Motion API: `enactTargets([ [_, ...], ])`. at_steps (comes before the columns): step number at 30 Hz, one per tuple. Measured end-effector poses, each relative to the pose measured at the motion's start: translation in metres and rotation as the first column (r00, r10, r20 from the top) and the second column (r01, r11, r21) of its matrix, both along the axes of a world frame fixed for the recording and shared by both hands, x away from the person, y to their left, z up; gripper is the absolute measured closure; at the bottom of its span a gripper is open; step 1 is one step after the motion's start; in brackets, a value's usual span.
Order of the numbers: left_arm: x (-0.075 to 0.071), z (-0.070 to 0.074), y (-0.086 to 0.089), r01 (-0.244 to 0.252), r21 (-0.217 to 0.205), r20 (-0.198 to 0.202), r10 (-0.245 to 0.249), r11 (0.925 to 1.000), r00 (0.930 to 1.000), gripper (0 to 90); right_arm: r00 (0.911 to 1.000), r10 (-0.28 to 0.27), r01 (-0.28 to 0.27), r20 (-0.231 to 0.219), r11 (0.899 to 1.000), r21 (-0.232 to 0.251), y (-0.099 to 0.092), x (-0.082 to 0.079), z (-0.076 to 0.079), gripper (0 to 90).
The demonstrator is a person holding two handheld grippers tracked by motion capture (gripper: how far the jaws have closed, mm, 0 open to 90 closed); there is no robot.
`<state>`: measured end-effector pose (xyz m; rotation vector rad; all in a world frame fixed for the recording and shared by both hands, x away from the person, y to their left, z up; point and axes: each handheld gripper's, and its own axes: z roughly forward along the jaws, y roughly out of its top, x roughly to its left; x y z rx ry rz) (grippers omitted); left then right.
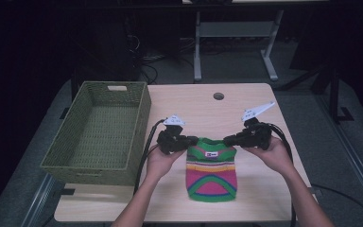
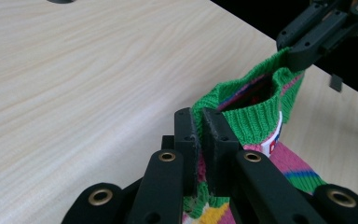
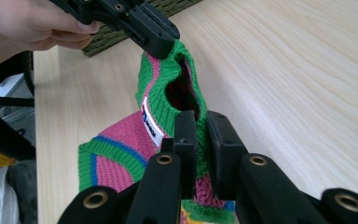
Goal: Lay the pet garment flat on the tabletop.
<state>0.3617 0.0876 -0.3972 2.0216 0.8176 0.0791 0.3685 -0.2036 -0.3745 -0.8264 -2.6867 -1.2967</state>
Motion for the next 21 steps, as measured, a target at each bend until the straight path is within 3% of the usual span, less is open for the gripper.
enactTargets([
  [14, 0.018, -0.008, -0.003, -0.059, -0.011, 0.002, 0.059, 0.9982, 0.9983, 84.4, 0.9991, -0.033, 0.033, -0.025, 0.999, -0.003, -0.003, 0.024, -0.004, 82.3],
  [21, 0.027, -0.014, 0.001, -0.071, -0.044, -0.02, 0.07, 0.9965, 0.9974, 84.4, 0.9977, -0.055, 0.055, -0.04, 0.998, -0.005, -0.004, 0.035, -0.009, 82.4],
])
